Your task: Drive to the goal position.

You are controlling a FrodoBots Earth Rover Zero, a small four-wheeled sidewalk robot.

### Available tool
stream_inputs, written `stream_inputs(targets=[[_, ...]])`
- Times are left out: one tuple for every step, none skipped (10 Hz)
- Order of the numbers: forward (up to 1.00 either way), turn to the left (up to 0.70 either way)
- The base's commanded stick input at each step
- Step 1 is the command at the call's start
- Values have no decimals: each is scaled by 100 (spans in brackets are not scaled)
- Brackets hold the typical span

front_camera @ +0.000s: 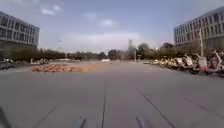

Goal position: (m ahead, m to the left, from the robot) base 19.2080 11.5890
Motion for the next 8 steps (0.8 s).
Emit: stream_inputs(targets=[[100, 0], [100, 0], [100, 0], [100, 0], [100, -6], [100, -27], [100, -27], [100, -27]])
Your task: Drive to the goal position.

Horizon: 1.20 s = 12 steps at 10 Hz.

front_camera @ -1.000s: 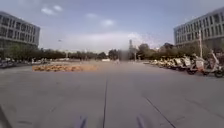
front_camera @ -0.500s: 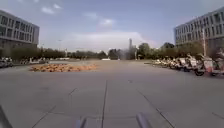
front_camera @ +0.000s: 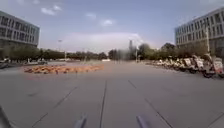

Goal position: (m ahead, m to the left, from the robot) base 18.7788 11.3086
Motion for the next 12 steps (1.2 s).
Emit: stream_inputs(targets=[[100, -2], [100, 0], [100, 0], [100, 0], [100, 0], [100, 0], [100, 0], [100, 0], [100, 0], [100, 0], [100, 0], [100, 0]])
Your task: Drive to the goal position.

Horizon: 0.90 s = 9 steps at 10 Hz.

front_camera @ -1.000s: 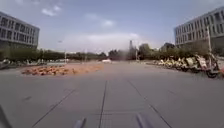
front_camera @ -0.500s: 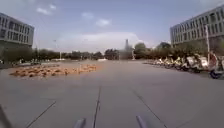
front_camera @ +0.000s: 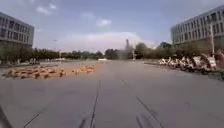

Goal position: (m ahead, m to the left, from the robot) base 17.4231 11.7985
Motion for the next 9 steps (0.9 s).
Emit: stream_inputs(targets=[[100, 0], [100, 0], [100, 0], [100, 0], [100, 0], [100, 0], [100, 0], [100, 0], [100, 0]])
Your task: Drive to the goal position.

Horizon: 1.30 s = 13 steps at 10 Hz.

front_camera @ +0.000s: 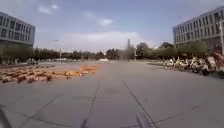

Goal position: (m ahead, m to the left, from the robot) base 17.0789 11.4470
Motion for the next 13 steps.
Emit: stream_inputs(targets=[[100, 0], [100, 0], [100, 0], [100, 0], [100, 0], [100, 0], [100, 0], [100, -5], [100, -26], [100, -27], [100, -27], [100, -27], [100, -27]])
